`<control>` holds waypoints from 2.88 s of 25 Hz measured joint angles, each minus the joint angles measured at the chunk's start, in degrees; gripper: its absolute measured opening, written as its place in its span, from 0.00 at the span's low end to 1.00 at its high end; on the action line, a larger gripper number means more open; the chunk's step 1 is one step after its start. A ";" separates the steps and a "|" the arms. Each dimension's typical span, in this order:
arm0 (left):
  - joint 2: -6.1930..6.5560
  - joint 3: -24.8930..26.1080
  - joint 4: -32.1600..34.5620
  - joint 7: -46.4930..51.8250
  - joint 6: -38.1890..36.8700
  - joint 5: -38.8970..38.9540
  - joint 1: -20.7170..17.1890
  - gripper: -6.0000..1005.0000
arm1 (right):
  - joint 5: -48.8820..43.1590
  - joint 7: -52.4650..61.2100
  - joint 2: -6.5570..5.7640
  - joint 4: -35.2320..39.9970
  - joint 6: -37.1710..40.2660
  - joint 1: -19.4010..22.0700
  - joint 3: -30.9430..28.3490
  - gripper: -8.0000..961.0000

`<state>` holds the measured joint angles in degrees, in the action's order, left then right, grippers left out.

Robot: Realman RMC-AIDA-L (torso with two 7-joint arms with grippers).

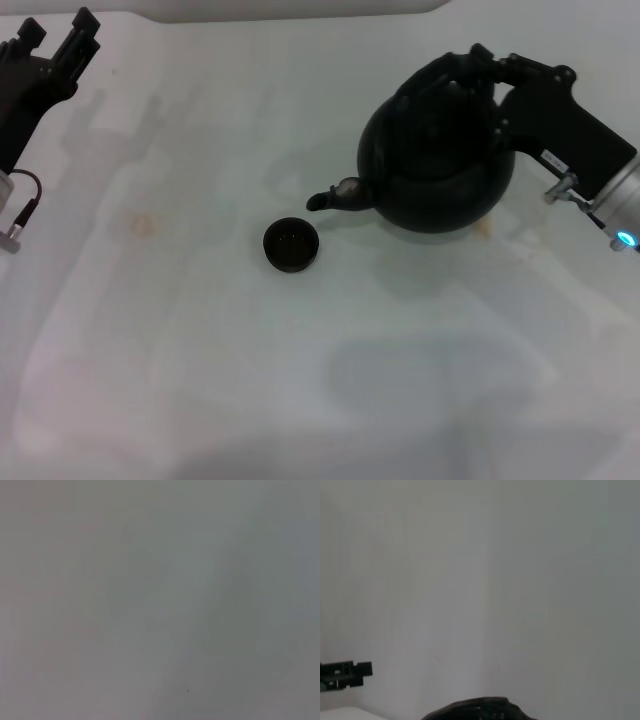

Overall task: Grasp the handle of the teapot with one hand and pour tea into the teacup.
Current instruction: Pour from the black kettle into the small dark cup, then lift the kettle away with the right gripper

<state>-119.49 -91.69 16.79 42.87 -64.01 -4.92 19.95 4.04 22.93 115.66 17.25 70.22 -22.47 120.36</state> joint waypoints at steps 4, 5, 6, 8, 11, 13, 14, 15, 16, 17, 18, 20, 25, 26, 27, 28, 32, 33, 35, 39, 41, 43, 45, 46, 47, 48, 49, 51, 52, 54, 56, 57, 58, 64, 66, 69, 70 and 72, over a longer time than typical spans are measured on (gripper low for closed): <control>-0.01 -0.07 0.00 0.01 0.06 0.00 0.00 0.81 | -0.01 -3.59 0.09 1.27 -1.65 -0.30 0.59 0.19; -0.03 -0.08 0.00 0.01 0.09 0.00 0.00 0.81 | -0.01 -4.65 0.11 1.75 -2.06 -0.34 0.85 0.18; -0.05 -0.05 0.00 0.02 0.09 0.00 -0.02 0.82 | -0.01 -5.51 0.14 2.09 -2.39 -0.37 1.04 0.18; -0.05 0.12 -0.05 0.02 0.03 0.00 -0.22 0.82 | -0.01 -7.33 0.17 2.65 -2.99 -0.39 1.33 0.18; -0.04 0.13 -0.09 0.06 -0.13 0.00 -0.27 0.82 | -0.01 -9.03 0.17 2.82 -3.17 -0.39 1.51 0.18; -0.04 0.04 -0.09 0.09 -0.09 0.00 -0.20 0.82 | -0.01 -9.77 0.17 3.03 -3.17 -0.45 1.59 0.18; -0.04 0.03 -0.09 0.10 -0.01 0.00 -0.15 0.82 | -0.01 -10.29 0.18 3.20 -3.18 -0.49 1.62 0.18; -0.04 0.01 -0.09 0.10 0.06 0.00 -0.09 0.82 | 0.00 -10.85 0.18 3.36 -3.23 -0.54 1.66 0.18; -0.04 -0.04 -0.09 0.10 0.13 0.00 -0.04 0.82 | 0.00 -11.65 0.17 3.60 -3.40 -0.56 1.70 0.18; -0.04 -0.09 -0.09 0.10 0.16 0.00 0.01 0.82 | 0.00 -12.46 0.18 3.79 -3.48 -0.56 1.74 0.18; -0.04 -0.09 -0.09 0.10 0.18 0.00 0.07 0.82 | 0.00 -13.12 0.17 3.94 -3.51 -0.56 1.81 0.18; -0.04 0.01 -0.09 0.10 0.19 0.00 0.17 0.82 | 0.00 -14.33 0.17 4.10 -3.53 -0.57 2.07 0.18; -0.04 0.29 -0.09 0.10 0.24 0.01 0.23 0.82 | 0.00 -17.61 0.27 4.51 -3.62 -0.71 2.30 0.18; -0.04 0.29 -0.09 0.10 0.26 0.01 0.24 0.82 | 0.00 -18.28 0.27 4.69 -3.63 -0.74 2.32 0.17; -0.03 0.29 -0.09 0.10 0.28 0.02 0.23 0.82 | 0.00 -19.02 0.27 4.89 -3.64 -0.74 2.35 0.17; -0.01 0.29 -0.09 0.10 0.31 0.02 0.23 0.82 | 0.00 -19.81 0.27 5.12 -3.67 -0.75 2.37 0.17; 0.04 0.29 -0.09 0.10 0.31 0.05 0.21 0.82 | 0.00 -22.14 0.26 5.56 -3.89 -0.74 2.42 0.18; 0.04 0.29 -0.09 0.10 0.31 0.06 0.20 0.82 | 0.00 -22.47 0.26 5.58 -3.89 -0.74 2.43 0.17; 0.05 0.29 -0.09 0.10 0.32 0.07 0.19 0.82 | 0.00 -23.37 0.26 5.59 -3.87 -0.73 2.58 0.16; 0.05 0.29 -0.10 0.09 0.44 0.09 0.18 0.82 | 0.00 -25.51 0.26 5.60 -3.58 -0.73 3.11 0.16; 0.05 0.24 -0.13 0.01 0.47 0.09 0.20 0.82 | 0.00 -26.12 0.26 5.61 -3.58 -0.73 3.11 0.16; 0.05 0.18 -0.17 -0.06 0.47 0.09 0.23 0.82 | 0.00 -26.95 0.26 5.63 -3.57 -0.73 3.11 0.15; 0.05 0.25 -0.38 -0.04 0.47 0.09 0.26 0.82 | 0.00 -27.60 0.26 5.74 -3.54 -0.73 3.11 0.15; 0.05 0.27 -0.45 -0.02 0.47 0.09 0.29 0.82 | 0.00 -27.78 0.26 5.81 -3.52 -0.73 3.17 0.15; 0.05 0.26 -0.52 0.02 0.48 0.09 0.32 0.82 | 0.00 -27.95 0.26 5.89 -3.49 -0.73 3.27 0.15; 0.05 0.24 -0.54 0.03 0.48 0.09 0.36 0.82 | 0.00 -28.37 0.26 5.93 -3.49 -0.73 3.47 0.15; 0.05 0.20 -0.57 0.03 0.48 0.09 0.38 0.82 | 0.01 -28.83 0.26 5.99 -3.49 -0.73 3.62 0.15; 0.05 0.20 -0.60 0.04 0.48 0.09 0.43 0.82 | 0.03 -29.99 0.26 6.31 -3.56 -0.70 3.88 0.15; 0.05 0.24 -0.61 0.04 0.48 0.09 0.44 0.82 | 0.04 -30.53 0.27 6.47 -3.71 -0.68 3.97 0.15; 0.05 0.31 -0.65 0.04 0.48 0.09 0.54 0.82 | 0.19 -30.98 0.32 6.61 -4.05 -0.64 3.98 0.15; 0.05 0.34 -0.69 0.05 0.48 0.09 0.61 0.82 | 0.31 -31.08 0.34 6.61 -4.10 -0.64 4.01 0.14; 0.05 0.34 -0.70 0.07 0.48 0.09 0.62 0.82 | 0.34 -31.15 0.35 6.61 -4.11 -0.64 4.03 0.14; 0.05 0.35 -0.72 0.07 0.47 0.09 0.64 0.82 | 0.37 -31.33 0.35 6.61 -4.12 -0.64 4.03 0.14; 0.05 0.34 -0.80 -0.19 0.47 0.09 0.88 0.82 | 0.60 -33.17 0.35 6.61 -4.26 -0.64 3.98 0.14; 0.05 0.33 -0.86 -0.28 0.47 0.09 0.89 0.82 | 0.62 -33.29 0.35 6.61 -4.29 -0.64 3.87 0.14; 0.05 0.31 -1.20 -0.29 0.48 0.09 0.99 0.82 | 0.62 -33.96 0.35 6.61 -4.30 -0.64 3.75 0.14; 0.06 0.30 -1.30 -0.28 0.48 0.09 1.03 0.82 | 0.62 -34.63 0.35 6.60 -4.31 -0.65 3.69 0.14; 0.11 0.29 -1.31 -0.27 0.49 0.09 1.05 0.82 | 0.62 -35.54 0.35 6.60 -4.31 -0.64 3.62 0.14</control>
<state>-119.38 -91.40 15.48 42.60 -63.52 -4.83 20.99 4.66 -12.61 116.02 23.84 65.91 -23.11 123.98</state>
